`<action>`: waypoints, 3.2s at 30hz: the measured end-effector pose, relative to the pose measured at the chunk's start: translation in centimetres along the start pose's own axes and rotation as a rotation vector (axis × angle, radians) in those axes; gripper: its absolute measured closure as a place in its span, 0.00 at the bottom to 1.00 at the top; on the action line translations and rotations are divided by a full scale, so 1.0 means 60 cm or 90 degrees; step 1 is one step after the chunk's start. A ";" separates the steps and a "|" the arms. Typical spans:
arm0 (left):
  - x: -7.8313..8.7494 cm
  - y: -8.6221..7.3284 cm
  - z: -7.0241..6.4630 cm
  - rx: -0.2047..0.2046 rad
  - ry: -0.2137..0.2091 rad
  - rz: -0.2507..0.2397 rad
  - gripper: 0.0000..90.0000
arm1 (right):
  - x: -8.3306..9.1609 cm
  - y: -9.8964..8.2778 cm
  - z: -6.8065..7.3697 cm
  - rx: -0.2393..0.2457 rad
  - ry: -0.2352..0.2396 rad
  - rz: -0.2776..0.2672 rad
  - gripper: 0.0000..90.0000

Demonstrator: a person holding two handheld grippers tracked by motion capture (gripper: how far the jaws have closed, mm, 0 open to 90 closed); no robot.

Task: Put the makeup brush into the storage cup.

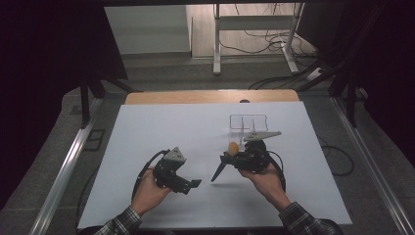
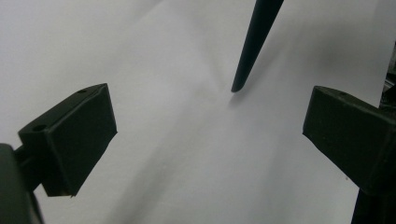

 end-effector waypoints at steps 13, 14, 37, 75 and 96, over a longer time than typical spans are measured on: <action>0.009 -0.016 0.010 -0.004 0.022 -0.002 0.02 | 0.013 -0.005 -0.006 0.021 -0.032 0.003 0.79; 0.010 -0.018 0.010 -0.002 0.022 -0.004 0.02 | 0.014 -0.006 -0.007 0.021 -0.032 0.003 0.79; 0.033 -0.051 0.025 0.005 0.052 0.001 0.01 | 0.036 -0.011 -0.022 0.030 -0.072 0.003 0.79; 0.102 -0.148 0.066 0.099 0.100 -0.019 0.01 | 0.075 -0.011 -0.059 0.016 -0.122 -0.018 0.79; 0.134 -0.199 0.086 0.148 0.134 -0.027 0.00 | 0.107 -0.009 -0.090 -0.004 -0.145 -0.036 0.80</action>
Point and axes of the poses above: each handheld gripper's, and its own axes: x roughly backward along the jaws, y roughly out of its top, z roughly to its left, the point moved 4 cm from there along -x, roughly forward along the jaws, and after that the axes turned 9 degrees about z, right-handed, at the moved point
